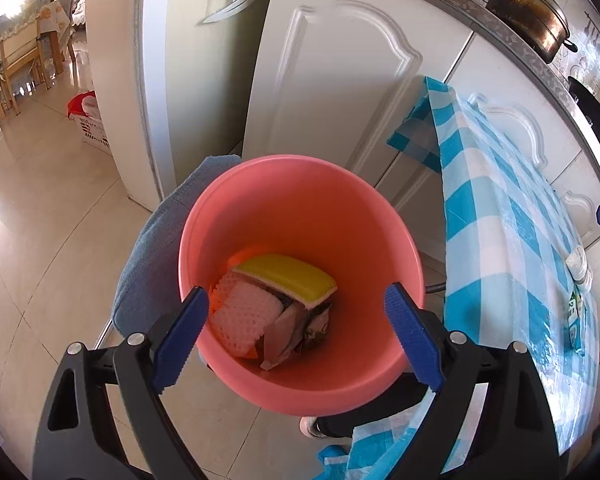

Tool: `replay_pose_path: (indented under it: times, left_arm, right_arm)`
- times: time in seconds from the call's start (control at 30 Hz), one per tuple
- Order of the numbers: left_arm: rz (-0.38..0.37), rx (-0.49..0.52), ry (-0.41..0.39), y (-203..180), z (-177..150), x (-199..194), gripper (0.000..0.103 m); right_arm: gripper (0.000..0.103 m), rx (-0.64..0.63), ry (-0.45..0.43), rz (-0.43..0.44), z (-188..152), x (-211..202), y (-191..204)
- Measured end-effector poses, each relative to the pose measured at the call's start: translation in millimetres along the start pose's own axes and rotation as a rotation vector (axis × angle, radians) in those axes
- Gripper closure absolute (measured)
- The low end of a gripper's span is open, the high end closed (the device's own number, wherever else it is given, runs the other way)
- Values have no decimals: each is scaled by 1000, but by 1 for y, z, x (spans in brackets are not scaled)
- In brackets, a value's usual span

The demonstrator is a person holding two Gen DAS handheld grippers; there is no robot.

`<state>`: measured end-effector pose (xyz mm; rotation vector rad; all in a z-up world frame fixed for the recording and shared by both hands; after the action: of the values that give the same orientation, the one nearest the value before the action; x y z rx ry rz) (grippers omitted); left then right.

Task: Collect trash
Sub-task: 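Return both tools from the bucket to the table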

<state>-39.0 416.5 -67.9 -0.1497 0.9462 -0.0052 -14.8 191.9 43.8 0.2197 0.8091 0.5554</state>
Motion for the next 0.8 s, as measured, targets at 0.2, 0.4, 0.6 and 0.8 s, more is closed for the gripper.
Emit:
replay_pose_path:
  times: [0.2,0.4,0.6,0.8]
  left_arm:
    - [-25,18,-15,-20,-1,-13,13]
    - [-50,61,-29,-46,1,-25,13]
    - [-76,99,-42,-72,3,-36,13]
    - [-98,121,-50,-96,2,-46,13]
  right_arm:
    - [15,64,-30,7,-10,-21,-24]
    - [15,108,-68,17,-18,-39,-42]
    - [9,142,-93,27,-22,-54,-58]
    - [9,186,-121,52,-25,-70,-76]
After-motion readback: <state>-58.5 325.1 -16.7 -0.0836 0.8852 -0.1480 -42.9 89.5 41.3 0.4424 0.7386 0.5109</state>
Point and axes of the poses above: each gripper's, at about its wrist camera, not at the fingertips, and x roughly the way its jaws point, y to its left, z to its top, the point moved 5 cm from there along x, roughly the way its jaws point, and after that the axes turned 11 degrees about x, right-handed, at the moved point
